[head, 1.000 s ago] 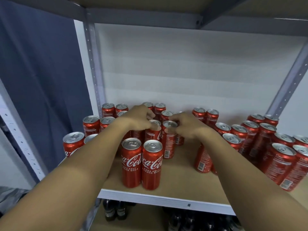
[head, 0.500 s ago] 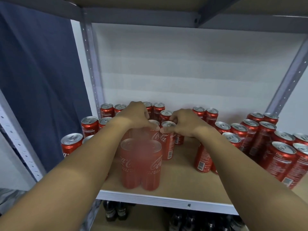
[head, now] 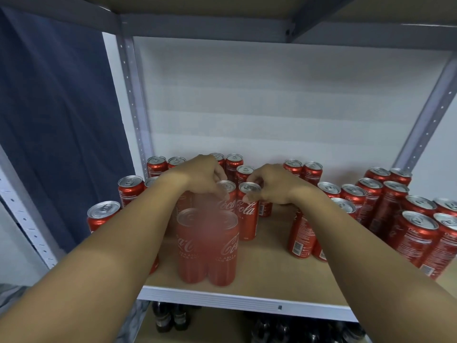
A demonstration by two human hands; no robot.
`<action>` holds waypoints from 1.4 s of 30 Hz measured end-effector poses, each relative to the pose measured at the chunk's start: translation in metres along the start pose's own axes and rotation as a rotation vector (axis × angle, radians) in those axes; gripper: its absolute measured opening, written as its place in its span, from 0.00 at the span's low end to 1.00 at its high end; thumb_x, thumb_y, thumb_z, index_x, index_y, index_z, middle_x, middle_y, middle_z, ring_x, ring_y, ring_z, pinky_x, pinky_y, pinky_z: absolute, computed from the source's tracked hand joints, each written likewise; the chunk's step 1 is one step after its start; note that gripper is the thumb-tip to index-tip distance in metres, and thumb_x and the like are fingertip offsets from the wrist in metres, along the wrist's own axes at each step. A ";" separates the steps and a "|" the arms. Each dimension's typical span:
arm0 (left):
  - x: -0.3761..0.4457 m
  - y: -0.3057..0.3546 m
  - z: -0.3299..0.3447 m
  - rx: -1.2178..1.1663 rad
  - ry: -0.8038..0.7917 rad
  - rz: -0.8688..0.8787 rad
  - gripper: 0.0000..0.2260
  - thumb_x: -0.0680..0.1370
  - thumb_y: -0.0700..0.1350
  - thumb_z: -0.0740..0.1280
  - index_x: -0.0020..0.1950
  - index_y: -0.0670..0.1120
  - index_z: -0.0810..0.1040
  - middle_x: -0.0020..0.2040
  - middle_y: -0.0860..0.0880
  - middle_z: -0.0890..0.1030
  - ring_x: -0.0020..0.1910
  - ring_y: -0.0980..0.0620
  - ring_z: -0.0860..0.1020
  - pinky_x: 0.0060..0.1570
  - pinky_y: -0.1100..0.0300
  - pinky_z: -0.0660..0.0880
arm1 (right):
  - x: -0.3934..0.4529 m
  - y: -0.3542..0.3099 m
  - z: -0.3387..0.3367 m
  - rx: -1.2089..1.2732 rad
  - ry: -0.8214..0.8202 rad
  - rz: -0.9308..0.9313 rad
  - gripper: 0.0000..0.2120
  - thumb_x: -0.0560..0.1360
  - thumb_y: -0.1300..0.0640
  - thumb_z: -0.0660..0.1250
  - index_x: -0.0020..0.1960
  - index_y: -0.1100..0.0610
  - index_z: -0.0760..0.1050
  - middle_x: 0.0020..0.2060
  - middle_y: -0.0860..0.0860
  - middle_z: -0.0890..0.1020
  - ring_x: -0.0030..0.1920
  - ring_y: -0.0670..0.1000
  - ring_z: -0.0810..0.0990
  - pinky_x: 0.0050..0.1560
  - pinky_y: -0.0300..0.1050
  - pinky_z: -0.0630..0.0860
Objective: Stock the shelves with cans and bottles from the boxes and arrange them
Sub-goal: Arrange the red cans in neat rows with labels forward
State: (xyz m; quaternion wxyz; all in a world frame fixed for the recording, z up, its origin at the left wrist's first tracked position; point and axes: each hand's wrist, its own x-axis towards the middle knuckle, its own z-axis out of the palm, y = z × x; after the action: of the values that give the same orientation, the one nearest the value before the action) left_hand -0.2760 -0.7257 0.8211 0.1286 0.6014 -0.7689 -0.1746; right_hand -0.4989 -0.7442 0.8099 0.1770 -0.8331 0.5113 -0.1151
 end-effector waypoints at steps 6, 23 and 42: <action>-0.003 -0.001 -0.001 -0.020 0.004 -0.026 0.30 0.65 0.59 0.83 0.64 0.51 0.82 0.59 0.54 0.84 0.58 0.56 0.81 0.60 0.59 0.75 | -0.006 0.002 -0.003 0.082 0.001 0.034 0.38 0.67 0.42 0.80 0.71 0.55 0.73 0.64 0.50 0.79 0.63 0.51 0.78 0.63 0.46 0.75; -0.004 -0.008 0.009 -0.143 0.011 -0.035 0.24 0.67 0.57 0.82 0.61 0.52 0.84 0.59 0.54 0.84 0.59 0.58 0.80 0.67 0.50 0.75 | 0.001 0.003 0.005 0.040 0.022 0.014 0.28 0.71 0.43 0.77 0.66 0.55 0.76 0.60 0.52 0.81 0.56 0.51 0.79 0.52 0.43 0.76; 0.001 -0.007 0.016 -0.285 -0.074 0.050 0.21 0.70 0.47 0.82 0.61 0.52 0.83 0.60 0.56 0.82 0.61 0.59 0.79 0.45 0.71 0.76 | -0.003 0.008 0.000 0.115 -0.072 0.035 0.29 0.68 0.47 0.80 0.66 0.54 0.78 0.59 0.51 0.82 0.56 0.52 0.82 0.57 0.51 0.82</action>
State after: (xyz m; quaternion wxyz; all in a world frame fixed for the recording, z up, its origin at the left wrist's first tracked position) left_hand -0.2762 -0.7267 0.8037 0.1885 0.5508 -0.7553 -0.3009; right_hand -0.5068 -0.7444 0.8066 0.2447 -0.8162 0.5114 -0.1110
